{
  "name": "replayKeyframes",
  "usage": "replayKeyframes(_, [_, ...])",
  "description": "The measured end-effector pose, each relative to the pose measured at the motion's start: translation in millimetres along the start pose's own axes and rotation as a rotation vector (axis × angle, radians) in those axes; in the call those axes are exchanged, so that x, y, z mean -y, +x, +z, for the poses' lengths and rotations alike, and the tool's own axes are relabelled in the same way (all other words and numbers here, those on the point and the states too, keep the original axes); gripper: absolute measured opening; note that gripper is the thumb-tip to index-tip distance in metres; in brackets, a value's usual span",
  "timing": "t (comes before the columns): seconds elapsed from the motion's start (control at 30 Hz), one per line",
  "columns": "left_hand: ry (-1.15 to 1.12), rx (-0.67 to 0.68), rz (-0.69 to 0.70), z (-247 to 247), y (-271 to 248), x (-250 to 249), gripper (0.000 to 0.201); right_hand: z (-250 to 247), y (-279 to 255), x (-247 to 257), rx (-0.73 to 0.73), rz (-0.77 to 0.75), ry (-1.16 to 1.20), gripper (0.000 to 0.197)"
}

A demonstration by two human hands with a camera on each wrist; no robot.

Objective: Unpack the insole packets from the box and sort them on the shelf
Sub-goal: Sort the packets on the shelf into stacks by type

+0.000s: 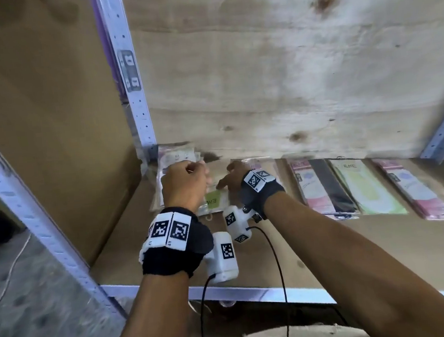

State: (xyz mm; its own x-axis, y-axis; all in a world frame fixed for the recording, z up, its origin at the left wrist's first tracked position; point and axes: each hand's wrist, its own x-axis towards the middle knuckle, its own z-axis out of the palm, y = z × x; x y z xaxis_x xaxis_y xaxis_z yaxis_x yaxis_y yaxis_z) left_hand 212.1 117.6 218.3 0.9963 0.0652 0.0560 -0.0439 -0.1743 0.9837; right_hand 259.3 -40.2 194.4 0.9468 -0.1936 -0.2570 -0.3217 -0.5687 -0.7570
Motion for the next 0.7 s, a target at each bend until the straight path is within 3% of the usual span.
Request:
replayKeyframes(0.13, [-0.114,0.082,0.004,3.3,-5.9,-2.0,0.026,-6.6,-3.4,-0.7,0.045,-0.082,0.155,0.066])
replayKeyframes(0.3, [-0.027,0.154,0.167,4.1,-14.7,-9.4,0.029,-40.2,-24.7,-14.2,-0.014,-0.142,0.429,0.023])
replayKeyframes(0.37, [0.031,0.206,0.214,6.5,-19.8,-13.7,0.021,-61.2,-36.2,-23.9,-0.012,-0.146,0.551,0.022])
replayKeyframes(0.53, [0.419,0.356,0.412,26.3,-34.9,-23.2,0.053,-100.4,-64.9,-49.3,0.039,-0.108,0.703,0.029])
replayKeyframes(0.7, [0.465,0.399,0.527,49.0,-54.2,-34.7,0.06,-129.5,-96.3,-67.4,-0.045,-0.129,0.75,0.034])
